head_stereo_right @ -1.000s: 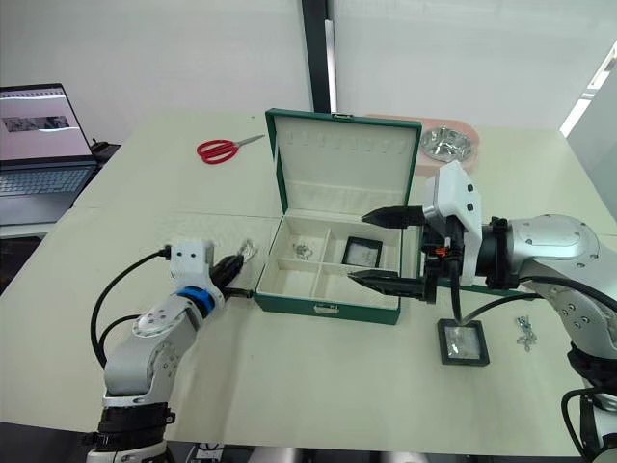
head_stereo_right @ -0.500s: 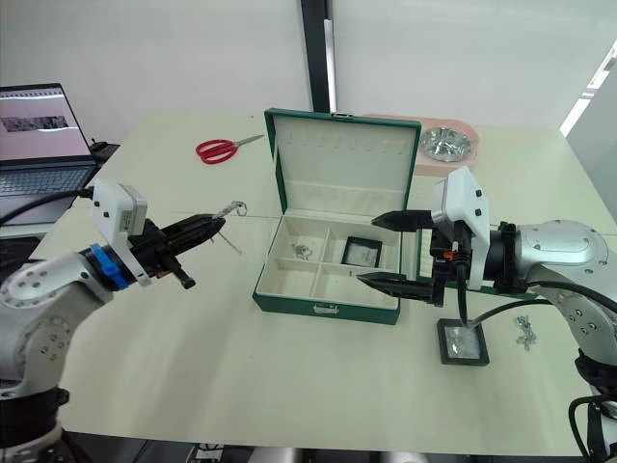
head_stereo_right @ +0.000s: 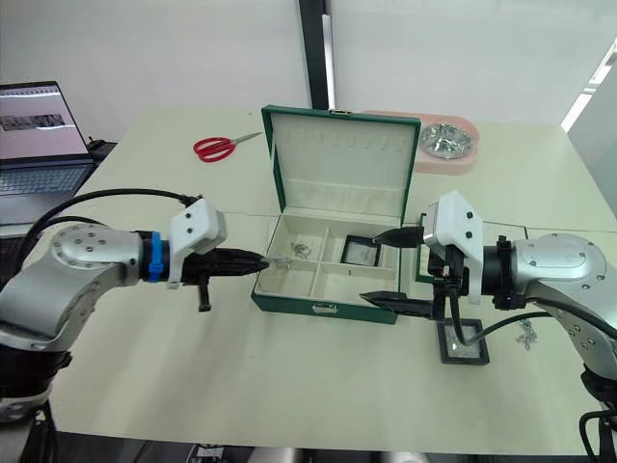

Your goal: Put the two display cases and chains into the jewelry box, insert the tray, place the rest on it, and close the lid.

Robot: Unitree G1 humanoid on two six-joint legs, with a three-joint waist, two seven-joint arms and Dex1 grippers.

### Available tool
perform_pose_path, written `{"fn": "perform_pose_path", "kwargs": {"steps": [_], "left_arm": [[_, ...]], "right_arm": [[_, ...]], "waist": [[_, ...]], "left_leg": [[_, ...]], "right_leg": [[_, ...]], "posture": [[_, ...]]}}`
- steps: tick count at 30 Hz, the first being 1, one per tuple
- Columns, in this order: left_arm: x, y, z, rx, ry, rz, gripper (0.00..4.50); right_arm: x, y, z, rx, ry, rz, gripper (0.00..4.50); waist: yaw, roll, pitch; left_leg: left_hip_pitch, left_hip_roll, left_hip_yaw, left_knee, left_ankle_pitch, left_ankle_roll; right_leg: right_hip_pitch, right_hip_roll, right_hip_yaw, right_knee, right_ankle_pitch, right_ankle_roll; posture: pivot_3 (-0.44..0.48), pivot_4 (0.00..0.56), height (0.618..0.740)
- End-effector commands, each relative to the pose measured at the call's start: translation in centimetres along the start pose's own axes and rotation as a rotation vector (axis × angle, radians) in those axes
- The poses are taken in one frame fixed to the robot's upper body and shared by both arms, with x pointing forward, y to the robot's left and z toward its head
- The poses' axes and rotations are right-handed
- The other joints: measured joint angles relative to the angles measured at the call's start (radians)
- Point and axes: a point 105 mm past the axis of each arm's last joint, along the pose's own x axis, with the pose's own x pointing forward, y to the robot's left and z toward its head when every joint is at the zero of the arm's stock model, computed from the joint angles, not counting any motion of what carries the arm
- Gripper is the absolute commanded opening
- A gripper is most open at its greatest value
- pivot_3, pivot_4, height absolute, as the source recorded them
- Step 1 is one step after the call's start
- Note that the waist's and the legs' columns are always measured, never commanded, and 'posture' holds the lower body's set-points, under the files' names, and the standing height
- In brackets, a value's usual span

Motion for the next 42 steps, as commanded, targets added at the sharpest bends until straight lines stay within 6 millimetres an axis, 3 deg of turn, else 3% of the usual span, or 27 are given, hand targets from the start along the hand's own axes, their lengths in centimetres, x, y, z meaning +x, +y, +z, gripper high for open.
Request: {"fn": "perform_pose_path", "kwargs": {"steps": [1, 8, 14, 17, 24, 27, 29, 31, 36, 39, 42], "left_arm": [[0.9, 0.4, 0.4, 0.047, 0.012, 0.014, 0.02], [1.9, 0.6, 0.2, 0.072, 0.048, 0.027, 0.02], [1.5, 0.0, 0.2, 0.111, 0.098, -0.022, 0.02], [1.1, -0.1, 0.5, 0.138, 0.118, -0.034, 0.69], [0.9, -0.1, 1.4, 0.175, 0.118, -0.026, 2.9], [1.0, -0.1, 2.2, 0.162, 0.082, -0.019, 3.89], [0.8, 0.1, 3.8, 0.114, -0.024, -0.012, 4.47], [0.4, 0.4, 5.1, 0.119, -0.133, 0.011, 4.47], [-1.8, 1.5, 5.1, 0.057, -0.278, 0.102, 4.47], [-4.3, 3.8, 3.6, -0.035, -0.321, 0.267, 4.47], [-7.4, 6.6, 0.8, -0.086, -0.343, 0.517, 4.47]], "right_arm": [[-0.4, 0.2, 0.8, -0.043, -0.009, -0.017, 4.5], [-0.4, 0.2, 0.7, -0.037, -0.007, -0.027, 4.5], [-0.5, 0.3, 0.8, -0.036, -0.006, -0.03, 4.5], [-0.6, 0.3, 0.8, -0.036, -0.006, -0.031, 4.5], [-0.6, 0.3, 0.8, -0.036, -0.007, -0.033, 4.5], [-0.6, 0.3, 0.8, -0.036, -0.007, -0.035, 4.5], [-0.8, 0.1, 0.8, -0.04, -0.01, -0.053, 4.5], [-1.1, -0.4, 0.9, -0.043, -0.02, -0.091, 4.5], [-4.0, -2.3, 0.5, -0.029, -0.033, -0.286, 4.5], [-6.7, -3.2, -0.8, -0.024, 0.014, -0.444, 4.5], [-10.0, -3.8, -2.2, -0.01, 0.045, -0.625, 4.5]], "waist": [[0.0, 0.0, 0.0], [0.0, 0.0, 0.0], [-0.001, 0.0, 0.0], [0.0, 0.0, 0.0], [0.0, 0.0, 0.0], [0.0, 0.0, 0.0], [0.0, 0.0, 0.0], [0.001, 0.0, 0.0], [0.0, 0.0, 0.0], [0.003, 0.0, 0.0], [0.005, 0.0, 0.0]], "left_leg": [[0.0, 0.0, 0.0, 0.0, 0.0, 0.0], [-0.001, 0.0, 0.0, 0.0, 0.0, -0.001], [-0.001, 0.0, -0.001, 0.001, 0.0, -0.001], [-0.001, 0.0, -0.001, 0.0, 0.0, -0.001], [-0.001, 0.0, -0.001, 0.001, 0.0, -0.001], [-0.001, 0.0, -0.001, 0.001, 0.0, -0.001], [-0.001, 0.0, -0.001, 0.001, 0.001, -0.001], [-0.002, 0.0, -0.002, 0.001, 0.001, -0.001], [-0.002, 0.0, -0.001, 0.001, 0.002, -0.003], [-0.002, 0.0, -0.002, 0.001, 0.002, -0.003], [-0.002, 0.0, -0.001, 0.002, 0.002, -0.003]], "right_leg": [[0.0, 0.0, 0.0, 0.0, 0.0, 0.0], [-0.001, 0.0, 0.0, 0.0, 0.0, 0.0], [-0.001, 0.0, -0.001, 0.0, 0.0, 0.0], [-0.001, 0.0, -0.001, 0.0, 0.0, 0.0], [-0.001, 0.0, -0.001, 0.0, 0.0, 0.0], [-0.001, 0.0, -0.001, 0.0, 0.0, 0.0], [0.0, 0.0, -0.001, 0.0, 0.0, 0.0], [-0.001, 0.0, -0.001, 0.0, 0.0, 0.0], [0.0, 0.001, -0.002, 0.0, 0.0, 0.0], [0.0, 0.0, -0.002, 0.0, 0.0, 0.0], [0.0, 0.0, -0.002, 0.0, 0.0, 0.0]], "posture": [[0.0, 0.15, 0.74], [0.0, 0.15, 0.74], [0.0, 0.15, 0.74], [0.0, 0.15, 0.74], [0.0, 0.15, 0.74], [0.0, 0.15, 0.74], [0.0, 0.15, 0.74], [0.0, 0.15, 0.74], [0.0, 0.15, 0.74], [0.0, 0.15, 0.74], [0.0, 0.15, 0.74]]}}
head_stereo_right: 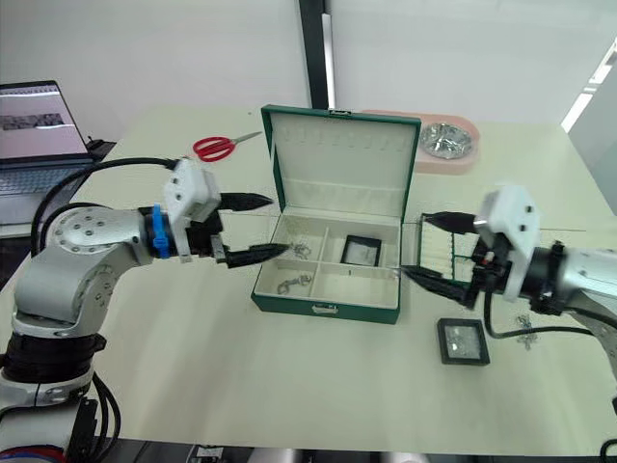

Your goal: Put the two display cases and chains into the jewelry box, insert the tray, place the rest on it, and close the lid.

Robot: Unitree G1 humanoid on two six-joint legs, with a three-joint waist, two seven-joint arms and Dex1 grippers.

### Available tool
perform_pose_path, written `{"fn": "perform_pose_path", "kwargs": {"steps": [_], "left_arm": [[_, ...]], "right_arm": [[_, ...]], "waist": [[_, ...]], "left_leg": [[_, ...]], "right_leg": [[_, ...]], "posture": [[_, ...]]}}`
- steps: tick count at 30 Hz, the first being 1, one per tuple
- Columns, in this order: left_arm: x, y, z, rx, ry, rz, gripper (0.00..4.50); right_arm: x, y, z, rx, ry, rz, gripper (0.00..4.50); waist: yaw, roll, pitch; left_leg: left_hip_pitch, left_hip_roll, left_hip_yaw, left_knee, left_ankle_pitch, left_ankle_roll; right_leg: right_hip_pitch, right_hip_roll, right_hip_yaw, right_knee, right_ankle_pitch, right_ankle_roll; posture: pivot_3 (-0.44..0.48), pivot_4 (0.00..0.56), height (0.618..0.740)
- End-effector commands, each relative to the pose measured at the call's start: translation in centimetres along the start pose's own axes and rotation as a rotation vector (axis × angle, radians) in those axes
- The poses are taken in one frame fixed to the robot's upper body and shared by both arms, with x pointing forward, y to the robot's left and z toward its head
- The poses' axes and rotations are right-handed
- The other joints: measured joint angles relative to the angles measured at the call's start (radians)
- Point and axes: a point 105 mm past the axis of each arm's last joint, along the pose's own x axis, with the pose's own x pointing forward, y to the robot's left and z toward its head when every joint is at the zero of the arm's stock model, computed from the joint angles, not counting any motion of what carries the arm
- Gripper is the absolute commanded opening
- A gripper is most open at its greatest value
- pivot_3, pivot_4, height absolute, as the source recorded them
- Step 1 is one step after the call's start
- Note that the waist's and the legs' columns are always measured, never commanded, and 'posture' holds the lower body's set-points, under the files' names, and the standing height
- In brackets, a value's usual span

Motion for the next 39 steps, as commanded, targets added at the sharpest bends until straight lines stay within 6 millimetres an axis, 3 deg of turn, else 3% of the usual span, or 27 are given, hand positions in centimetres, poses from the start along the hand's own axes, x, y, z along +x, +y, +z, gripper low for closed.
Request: {"fn": "perform_pose_path", "kwargs": {"steps": [1, 4, 7, 10, 14, 23, 31, 39], "left_arm": [[-3.6, 4.2, -0.8, 0.025, -0.058, 0.295, 4.47], [-6.2, 5.9, -3.8, -0.055, -0.053, 0.474, 4.47], [-8.9, 5.9, -8.1, -0.094, 0.02, 0.595, 4.47], [-11.8, 5.3, -12.0, -0.168, 0.087, 0.724, 4.47], [-14.0, 4.0, -14.5, -0.209, 0.134, 0.802, 4.47], [-17.5, 1.7, -16.8, -0.249, 0.226, 0.806, 4.47], [-15.3, 1.2, -14.0, -0.186, 0.213, 0.52, 4.47], [-15.7, 1.3, -14.0, -0.192, 0.221, 0.5, 4.47]], "right_arm": [[-3.4, -2.7, 0.0, -0.058, -0.015, -0.225, 4.5], [-7.3, -5.1, -2.6, -0.048, 0.036, -0.427, 4.5], [-10.7, -6.1, -5.7, -0.003, 0.098, -0.565, 4.5], [-12.9, -5.7, -8.6, -0.009, 0.178, -0.623, 4.5], [-14.5, -5.0, -10.4, -0.002, 0.224, -0.643, 4.5], [-16.1, -3.3, -12.2, 0.083, 0.305, -0.546, 4.5], [-15.3, -3.6, -11.6, 0.029, 0.319, -0.47, 4.5], [-16.1, -3.7, -11.8, 0.009, 0.353, -0.466, 4.5]], "waist": [[0.0, 0.0, 0.0], [0.002, 0.0, 0.0], [0.002, 0.0, -0.001], [-0.002, 0.0, -0.001], [-0.007, 0.0, -0.001], [-0.008, 0.001, -0.001], [-0.007, 0.002, -0.002], [-0.008, 0.002, -0.003]], "left_leg": [[0.0, 0.0, 0.0, 0.0, 0.0, 0.0], [0.001, 0.0, 0.0, 0.0, 0.0, 0.0], [0.001, 0.0, 0.001, -0.001, 0.0, 0.0], [0.003, 0.0, 0.002, -0.002, -0.002, 0.003], [0.004, 0.001, 0.002, -0.002, -0.002, 0.004], [0.009, 0.001, 0.004, -0.004, -0.002, 0.003], [0.01, 0.001, 0.004, -0.004, -0.002, 0.003], [0.01, 0.001, 0.004, -0.004, -0.002, 0.004]], "right_leg": [[0.0, 0.0, 0.0, 0.0, 0.0, 0.0], [0.001, 0.0, 0.0, 0.0, 0.0, 0.0], [0.001, 0.0, 0.001, 0.0, 0.0, 0.0], [0.001, 0.0, 0.001, 0.0, 0.0, 0.0], [0.001, 0.0, 0.002, 0.001, 0.0, 0.0], [0.005, 0.0, 0.004, 0.0, 0.0, 0.0], [0.005, 0.0, 0.004, 0.001, 0.0, 0.0], [0.005, 0.0, 0.004, 0.0, 0.0, 0.0]], "posture": [[0.0, 0.15, 0.74], [0.0, 0.15, 0.74], [0.0, 0.15, 0.74], [0.0, 0.15, 0.74], [0.0, 0.15, 0.74], [0.0, 0.15, 0.74], [0.0, 0.15, 0.74], [0.0, 0.15, 0.74]]}}
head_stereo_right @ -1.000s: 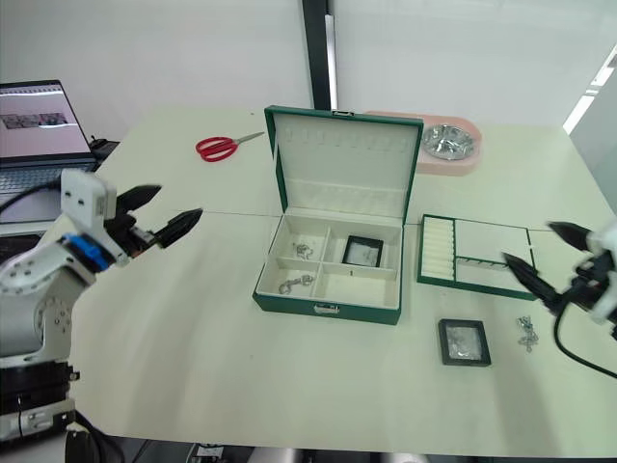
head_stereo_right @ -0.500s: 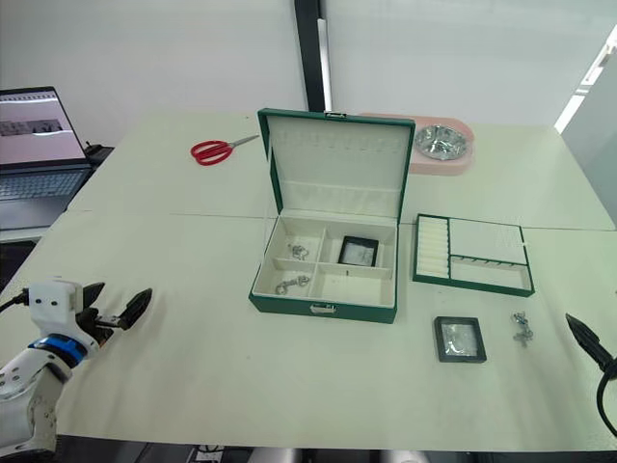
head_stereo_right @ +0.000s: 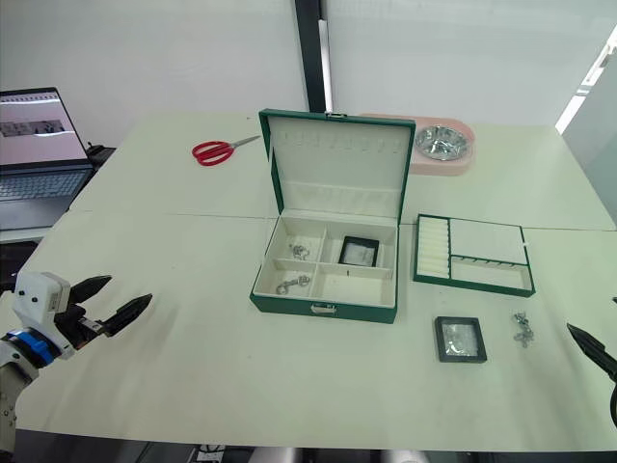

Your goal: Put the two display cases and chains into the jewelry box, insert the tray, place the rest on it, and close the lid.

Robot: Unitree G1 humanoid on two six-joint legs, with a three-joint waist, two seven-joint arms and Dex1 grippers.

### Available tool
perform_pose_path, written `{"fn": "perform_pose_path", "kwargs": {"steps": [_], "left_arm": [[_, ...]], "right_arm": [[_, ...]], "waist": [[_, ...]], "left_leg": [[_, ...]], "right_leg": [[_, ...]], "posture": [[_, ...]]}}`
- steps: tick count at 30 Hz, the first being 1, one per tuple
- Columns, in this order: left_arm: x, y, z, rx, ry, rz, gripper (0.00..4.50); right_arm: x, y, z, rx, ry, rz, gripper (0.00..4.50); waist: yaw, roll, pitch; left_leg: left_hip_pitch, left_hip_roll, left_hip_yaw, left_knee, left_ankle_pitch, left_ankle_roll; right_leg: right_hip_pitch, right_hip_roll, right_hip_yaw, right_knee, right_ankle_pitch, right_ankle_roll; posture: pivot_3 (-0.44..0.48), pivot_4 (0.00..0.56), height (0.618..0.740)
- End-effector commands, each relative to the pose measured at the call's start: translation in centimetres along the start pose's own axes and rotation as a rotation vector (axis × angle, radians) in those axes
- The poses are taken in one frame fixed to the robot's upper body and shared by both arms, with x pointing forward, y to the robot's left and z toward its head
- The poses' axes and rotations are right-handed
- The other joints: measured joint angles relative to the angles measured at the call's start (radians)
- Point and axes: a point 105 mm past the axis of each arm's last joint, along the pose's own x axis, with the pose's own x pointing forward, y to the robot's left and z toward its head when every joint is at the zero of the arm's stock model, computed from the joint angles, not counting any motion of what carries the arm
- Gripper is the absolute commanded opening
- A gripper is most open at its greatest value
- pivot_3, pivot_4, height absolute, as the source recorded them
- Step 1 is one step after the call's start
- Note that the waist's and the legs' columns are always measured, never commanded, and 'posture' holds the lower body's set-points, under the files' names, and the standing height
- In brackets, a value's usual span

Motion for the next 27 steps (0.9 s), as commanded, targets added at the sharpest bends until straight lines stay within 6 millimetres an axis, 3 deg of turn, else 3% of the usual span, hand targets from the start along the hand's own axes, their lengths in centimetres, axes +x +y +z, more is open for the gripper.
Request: {"fn": "perform_pose_path", "kwargs": {"steps": [1, 9, 14, 21, 25, 27], "left_arm": [[-0.4, -0.2, 0.4, 0.022, -0.008, -0.021, 4.47], [-0.7, -2.3, 1.2, 0.051, -0.079, -0.136, 4.47], [-0.4, -7.2, 3.3, 0.057, -0.066, -0.472, 4.47], [-0.3, -14.0, 7.3, 0.153, -0.21, -0.849, 4.47], [-0.6, -17.0, 8.4, 0.21, -0.288, -1.044, 4.47], [-0.6, -17.5, 8.5, 0.228, -0.309, -1.09, 4.47]], "right_arm": [[-0.7, -0.8, 0.7, -0.062, -0.001, -0.026, 4.5], [-0.8, -1.0, 0.3, -0.069, 0.028, -0.025, 4.5], [-0.6, -0.6, 0.6, -0.105, 0.028, 0.005, 4.5], [-0.1, 0.7, 1.7, -0.159, 0.018, 0.087, 4.5], [0.0, 1.3, 2.0, -0.248, 0.007, 0.14, 4.5], [-0.2, 1.5, 2.1, -0.261, 0.008, 0.172, 4.5]], "waist": [[0.0, 0.0, 0.0], [0.0, 0.001, 0.0], [0.0, 0.001, -0.001], [0.0, 0.003, -0.002], [0.0, 0.005, -0.003], [0.0, 0.007, -0.004]], "left_leg": [[0.0, 0.0, 0.0, 0.0, 0.0, 0.0], [0.0, 0.0, 0.0, 0.0, 0.0, 0.0], [0.0, 0.0, 0.0, 0.0, 0.0, 0.0], [0.0, 0.0, 0.001, 0.0, 0.0, 0.0], [0.001, 0.0, 0.001, 0.0, 0.0, 0.0], [0.001, -0.001, 0.001, 0.0, 0.0, -0.001]], "right_leg": [[0.0, 0.0, 0.0, 0.0, 0.0, 0.0], [0.0, 0.0, 0.0, 0.0, 0.0, 0.0], [0.0, 0.0, 0.0, 0.0, 0.0, 0.0], [0.001, 0.0, 0.001, 0.0, 0.0, 0.0], [0.001, 0.001, 0.001, 0.0, 0.0, 0.0], [0.001, 0.001, 0.002, 0.0, 0.0, 0.0]], "posture": [[0.0, 0.15, 0.74], [0.0, 0.15, 0.74], [0.0, 0.15, 0.74], [0.0, 0.15, 0.74], [0.0, 0.15, 0.74], [0.0, 0.15, 0.74]]}}
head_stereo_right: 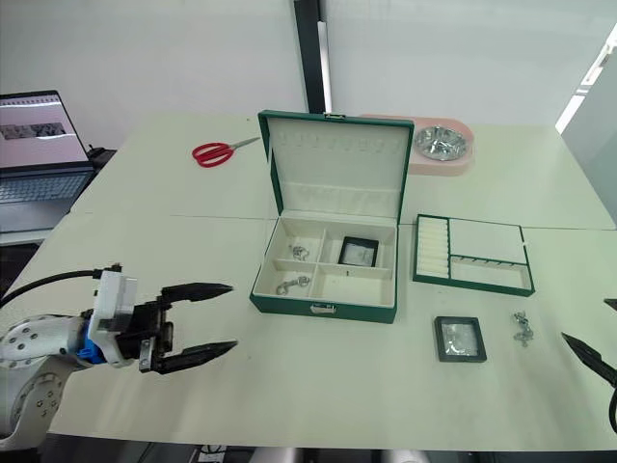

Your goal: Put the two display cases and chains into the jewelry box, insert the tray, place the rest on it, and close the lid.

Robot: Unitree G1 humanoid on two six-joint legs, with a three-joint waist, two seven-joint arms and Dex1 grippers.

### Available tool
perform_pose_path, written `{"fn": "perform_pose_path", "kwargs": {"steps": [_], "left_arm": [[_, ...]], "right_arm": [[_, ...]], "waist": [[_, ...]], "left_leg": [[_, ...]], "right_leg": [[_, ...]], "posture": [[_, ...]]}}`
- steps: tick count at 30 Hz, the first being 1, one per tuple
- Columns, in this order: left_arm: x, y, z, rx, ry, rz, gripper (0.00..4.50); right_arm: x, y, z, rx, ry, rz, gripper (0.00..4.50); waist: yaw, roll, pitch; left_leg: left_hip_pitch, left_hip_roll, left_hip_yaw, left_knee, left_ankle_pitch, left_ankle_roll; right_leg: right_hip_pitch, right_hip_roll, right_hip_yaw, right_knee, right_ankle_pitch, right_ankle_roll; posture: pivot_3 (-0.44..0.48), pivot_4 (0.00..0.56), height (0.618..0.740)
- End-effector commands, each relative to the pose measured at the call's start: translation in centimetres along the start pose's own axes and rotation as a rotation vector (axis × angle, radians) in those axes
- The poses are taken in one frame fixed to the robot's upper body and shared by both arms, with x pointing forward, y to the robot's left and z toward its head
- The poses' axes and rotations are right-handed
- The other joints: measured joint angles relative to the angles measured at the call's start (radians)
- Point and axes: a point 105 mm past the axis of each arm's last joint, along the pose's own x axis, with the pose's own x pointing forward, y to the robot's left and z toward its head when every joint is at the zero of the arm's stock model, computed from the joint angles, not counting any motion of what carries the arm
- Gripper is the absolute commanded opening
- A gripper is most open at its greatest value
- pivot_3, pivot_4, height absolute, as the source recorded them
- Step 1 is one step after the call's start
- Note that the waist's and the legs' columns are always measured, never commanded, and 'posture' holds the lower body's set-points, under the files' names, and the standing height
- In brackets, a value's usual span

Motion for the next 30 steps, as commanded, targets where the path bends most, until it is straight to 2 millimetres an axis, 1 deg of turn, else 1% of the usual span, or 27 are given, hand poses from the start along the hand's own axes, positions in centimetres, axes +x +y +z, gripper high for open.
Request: {"fn": "perform_pose_path", "kwargs": {"steps": [1, 2, 4, 6, 9, 12, 16, 20, 23, 27, 30], "left_arm": [[0.8, -0.8, 0.9, 0.062, -0.037, -0.102, 4.47], [1.0, -0.9, 1.0, 0.074, -0.042, -0.123, 4.47], [1.5, -0.7, 1.3, 0.096, -0.053, -0.146, 4.47], [1.9, -0.6, 1.3, 0.108, -0.062, -0.161, 4.47], [2.3, -0.7, 1.2, 0.103, -0.071, -0.176, 4.47], [2.2, -1.0, 0.6, 0.103, -0.064, -0.197, 4.47], [2.6, -1.0, 1.0, 0.104, -0.086, -0.208, 4.47], [2.9, -1.4, 1.1, 0.112, -0.087, -0.236, 4.47], [3.1, -1.7, 1.1, 0.116, -0.086, -0.251, 4.5], [3.6, -2.0, 1.3, 0.115, -0.095, -0.256, 4.5], [3.9, -2.2, 1.3, 0.117, -0.097, -0.263, 4.5]], "right_arm": [[-0.4, -0.1, 1.1, -0.078, -0.017, 0.045, 4.5], [-0.6, 0.0, 1.1, -0.084, 0.001, 0.073, 4.5], [-1.2, 0.7, 0.6, -0.058, 0.071, 0.175, 4.5], [-1.2, 1.3, 1.1, -0.072, 0.076, 0.231, 4.5], [-0.4, 2.4, 2.5, -0.119, 0.038, 0.308, 4.5], [0.7, 4.4, 3.5, -0.173, 0.017, 0.419, 4.5], [2.6, 6.5, 3.9, -0.236, -0.007, 0.513, 4.5], [3.9, 7.4, 3.8, -0.27, -0.041, 0.573, 4.5], [4.3, 8.0, 3.4, -0.286, -0.048, 0.625, 3.92], [5.1, 8.3, 3.0, -0.299, -0.058, 0.646, 2.57], [5.9, 8.3, 2.7, -0.305, -0.062, 0.643, 2.57]], "waist": [[-0.001, 0.001, -0.001], [-0.001, 0.001, -0.001], [0.001, 0.003, -0.001], [0.001, 0.003, -0.002], [-0.002, 0.003, -0.002], [-0.005, 0.004, -0.002], [0.0, 0.003, -0.002], [0.001, 0.003, -0.002], [0.001, 0.003, -0.002], [0.001, 0.003, -0.002], [0.0, 0.003, -0.002]], "left_leg": [[0.0, 0.0, 0.0, 0.0, 0.0, 0.0], [0.0, 0.0, 0.0, 0.0, 0.0, 0.0], [0.0, 0.0, 0.0, 0.0, 0.0, 0.0], [0.0, 0.0, 0.0, 0.0, 0.0, 0.001], [0.0, 0.0, 0.0, 0.0, 0.0, 0.001], [0.001, 0.0, 0.001, 0.0, 0.0, 0.001], [0.001, 0.0, 0.0, 0.001, 0.0, 0.001], [0.001, -0.001, 0.0, 0.001, 0.0, 0.0], [0.0, -0.001, 0.001, 0.001, 0.0, 0.0], [0.001, -0.001, 0.001, 0.001, 0.0, 0.0], [0.001, -0.001, 0.001, 0.001, 0.0, 0.0]], "right_leg": [[0.0, 0.0, 0.0, 0.0, 0.0, 0.0], [0.0, 0.0, 0.001, 0.0, 0.0, 0.0], [0.0, 0.0, 0.001, 0.0, 0.0, 0.0], [0.001, 0.0, 0.001, 0.0, 0.0, 0.0], [0.001, 0.0, 0.002, 0.0, 0.0, 0.0], [0.001, 0.001, 0.002, 0.0, 0.0, 0.0], [0.001, 0.001, 0.003, 0.0, 0.0, 0.0], [0.001, 0.001, 0.004, 0.0, -0.001, 0.001], [0.001, 0.001, 0.005, 0.0, -0.001, 0.001], [0.001, 0.002, 0.005, 0.0, -0.001, 0.001], [0.001, 0.002, 0.005, 0.0, -0.001, 0.001]], "posture": [[0.0, 0.15, 0.74], [0.0, 0.15, 0.74], [0.0, 0.15, 0.74], [0.0, 0.15, 0.74], [0.0, 0.15, 0.74], [0.0, 0.15, 0.74], [0.0, 0.15, 0.74], [0.0, 0.15, 0.74], [0.0, 0.15, 0.74], [0.0, 0.15, 0.74], [0.0, 0.15, 0.74]]}}
